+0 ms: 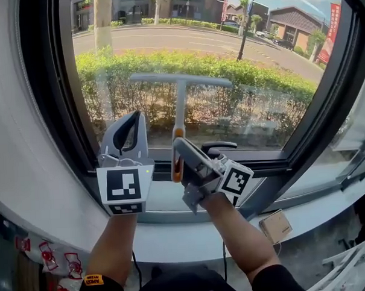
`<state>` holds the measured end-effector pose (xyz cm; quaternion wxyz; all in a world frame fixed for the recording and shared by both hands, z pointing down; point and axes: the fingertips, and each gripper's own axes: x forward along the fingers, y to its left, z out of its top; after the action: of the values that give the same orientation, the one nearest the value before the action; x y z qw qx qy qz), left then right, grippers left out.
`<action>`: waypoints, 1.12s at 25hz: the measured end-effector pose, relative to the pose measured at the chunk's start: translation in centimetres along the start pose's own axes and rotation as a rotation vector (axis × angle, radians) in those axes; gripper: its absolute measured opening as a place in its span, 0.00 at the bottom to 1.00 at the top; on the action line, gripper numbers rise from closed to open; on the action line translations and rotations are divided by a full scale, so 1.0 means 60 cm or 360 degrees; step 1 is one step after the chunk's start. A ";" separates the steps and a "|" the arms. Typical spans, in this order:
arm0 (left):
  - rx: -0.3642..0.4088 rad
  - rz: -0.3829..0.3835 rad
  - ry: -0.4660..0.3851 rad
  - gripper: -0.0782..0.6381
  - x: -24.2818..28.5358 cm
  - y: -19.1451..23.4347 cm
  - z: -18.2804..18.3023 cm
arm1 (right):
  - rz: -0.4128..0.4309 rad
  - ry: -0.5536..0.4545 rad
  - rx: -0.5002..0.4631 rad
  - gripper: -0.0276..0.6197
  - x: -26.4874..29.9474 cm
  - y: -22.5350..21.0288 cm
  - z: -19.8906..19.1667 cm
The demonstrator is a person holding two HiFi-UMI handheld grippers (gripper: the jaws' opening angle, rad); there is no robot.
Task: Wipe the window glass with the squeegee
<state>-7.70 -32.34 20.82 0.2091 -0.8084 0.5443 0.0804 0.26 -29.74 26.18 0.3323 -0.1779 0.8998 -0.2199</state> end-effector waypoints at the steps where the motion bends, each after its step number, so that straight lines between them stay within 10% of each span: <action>1: 0.0000 -0.0002 0.0006 0.13 0.002 -0.004 -0.001 | -0.0003 0.0004 0.0019 0.11 -0.003 -0.004 -0.003; 28: -0.0188 -0.0101 0.0501 0.13 -0.036 -0.124 -0.276 | -0.0308 0.0172 0.0383 0.11 -0.192 -0.147 -0.189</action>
<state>-3.39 -35.17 38.38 0.0759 -0.8387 0.5389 -0.0218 2.41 -28.64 44.44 0.2796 -0.2106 0.8622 -0.3663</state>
